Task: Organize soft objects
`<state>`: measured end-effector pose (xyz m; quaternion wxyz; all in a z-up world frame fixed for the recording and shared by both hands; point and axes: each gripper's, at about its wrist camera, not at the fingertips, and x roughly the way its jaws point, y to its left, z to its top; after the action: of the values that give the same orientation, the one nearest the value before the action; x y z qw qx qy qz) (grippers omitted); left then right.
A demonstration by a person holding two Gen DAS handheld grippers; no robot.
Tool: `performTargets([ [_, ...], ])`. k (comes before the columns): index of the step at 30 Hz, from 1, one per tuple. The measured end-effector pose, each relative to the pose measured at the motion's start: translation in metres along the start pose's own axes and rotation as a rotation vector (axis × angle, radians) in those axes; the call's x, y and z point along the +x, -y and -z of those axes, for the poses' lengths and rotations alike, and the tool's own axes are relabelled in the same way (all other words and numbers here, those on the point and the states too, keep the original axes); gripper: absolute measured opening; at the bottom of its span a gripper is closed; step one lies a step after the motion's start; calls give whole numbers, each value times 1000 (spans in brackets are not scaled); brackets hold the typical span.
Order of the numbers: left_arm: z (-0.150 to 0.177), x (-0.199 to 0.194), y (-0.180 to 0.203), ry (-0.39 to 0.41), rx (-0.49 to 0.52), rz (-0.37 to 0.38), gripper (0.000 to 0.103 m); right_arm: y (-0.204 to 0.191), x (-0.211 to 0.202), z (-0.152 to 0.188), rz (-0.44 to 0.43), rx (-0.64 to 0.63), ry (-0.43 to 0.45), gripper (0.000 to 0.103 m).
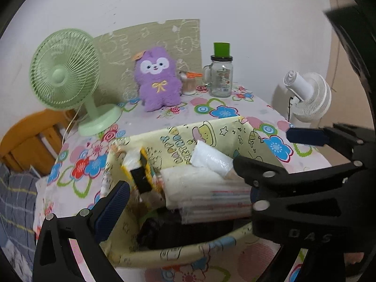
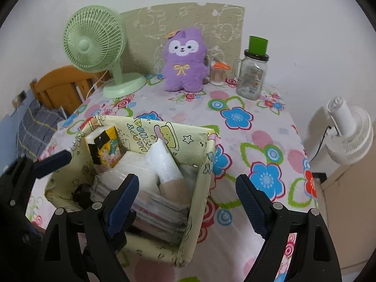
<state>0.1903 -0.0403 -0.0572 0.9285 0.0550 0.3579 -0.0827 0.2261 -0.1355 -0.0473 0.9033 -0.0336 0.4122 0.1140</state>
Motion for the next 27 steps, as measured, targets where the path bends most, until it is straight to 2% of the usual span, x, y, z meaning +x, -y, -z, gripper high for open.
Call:
performTargets([
  [12,16,-28,-3,13,-61,-24,103,-9,-31,21,15,37,39,89],
  [17,22,-38,-5,19,-87,-56,103,-12,-52,29,87,66,99,89],
  [27,30,-65,0,49,-111,-63,103,-14,-87,46,101,99,159,89],
])
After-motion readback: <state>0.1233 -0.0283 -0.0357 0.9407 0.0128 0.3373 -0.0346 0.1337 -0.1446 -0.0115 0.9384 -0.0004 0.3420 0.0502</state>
